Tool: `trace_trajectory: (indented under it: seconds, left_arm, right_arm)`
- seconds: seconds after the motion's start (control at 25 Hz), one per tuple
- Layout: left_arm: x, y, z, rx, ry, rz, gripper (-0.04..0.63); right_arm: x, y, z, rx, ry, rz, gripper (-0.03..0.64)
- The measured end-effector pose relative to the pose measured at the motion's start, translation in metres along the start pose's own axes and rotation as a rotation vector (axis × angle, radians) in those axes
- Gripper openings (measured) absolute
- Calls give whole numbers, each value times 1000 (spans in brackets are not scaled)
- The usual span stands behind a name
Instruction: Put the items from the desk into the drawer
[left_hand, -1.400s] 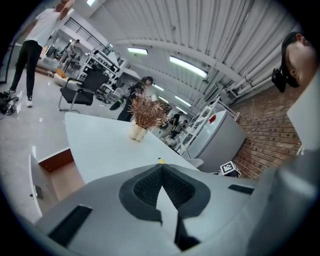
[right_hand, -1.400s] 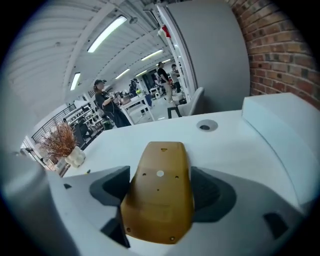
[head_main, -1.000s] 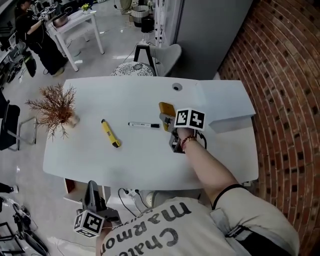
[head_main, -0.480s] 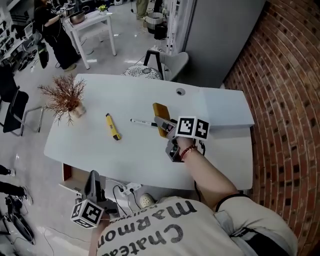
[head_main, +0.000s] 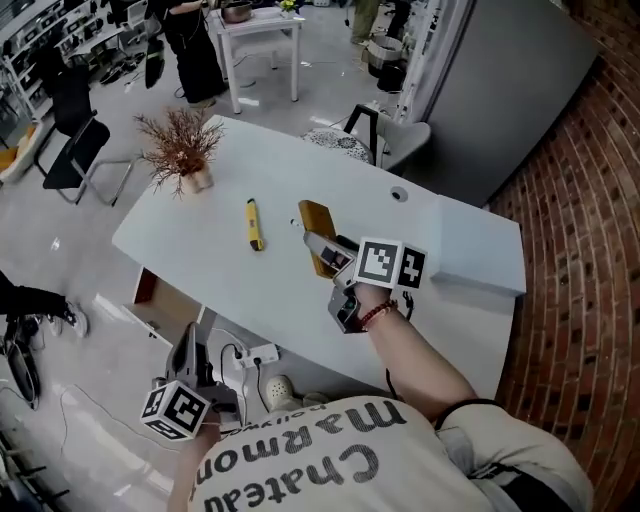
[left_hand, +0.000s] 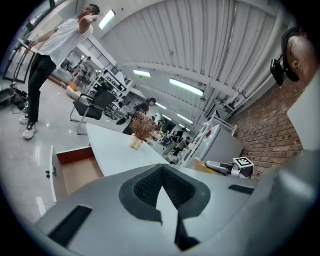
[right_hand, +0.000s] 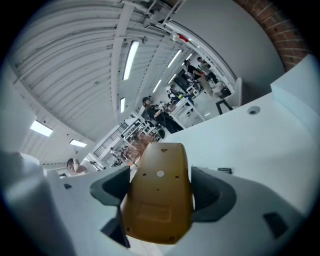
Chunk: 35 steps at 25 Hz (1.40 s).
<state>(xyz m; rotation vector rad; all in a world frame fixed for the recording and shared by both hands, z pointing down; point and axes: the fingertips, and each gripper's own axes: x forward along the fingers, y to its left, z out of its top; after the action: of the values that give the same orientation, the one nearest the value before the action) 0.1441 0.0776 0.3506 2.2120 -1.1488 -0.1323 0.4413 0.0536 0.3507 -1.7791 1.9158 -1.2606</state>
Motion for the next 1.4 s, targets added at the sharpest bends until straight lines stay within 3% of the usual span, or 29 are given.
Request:
trace_trajectory:
  seconds: [0.6, 0.84, 1.04, 1.4]
  left_arm:
    - [-145, 31, 8, -6, -191, 238, 2]
    - [-173, 40, 7, -29, -252, 320, 2]
    - [-188, 81, 20, -55, -268, 356, 2]
    - [-193, 172, 88, -57, -295, 350, 2]
  right_arm:
    - [25, 113, -98, -118, 205, 271, 388]
    - [40, 147, -126, -160, 293, 357, 388]
    - [72, 187, -159, -174, 344, 395, 388]
    - [147, 264, -201, -195, 369, 414, 388]
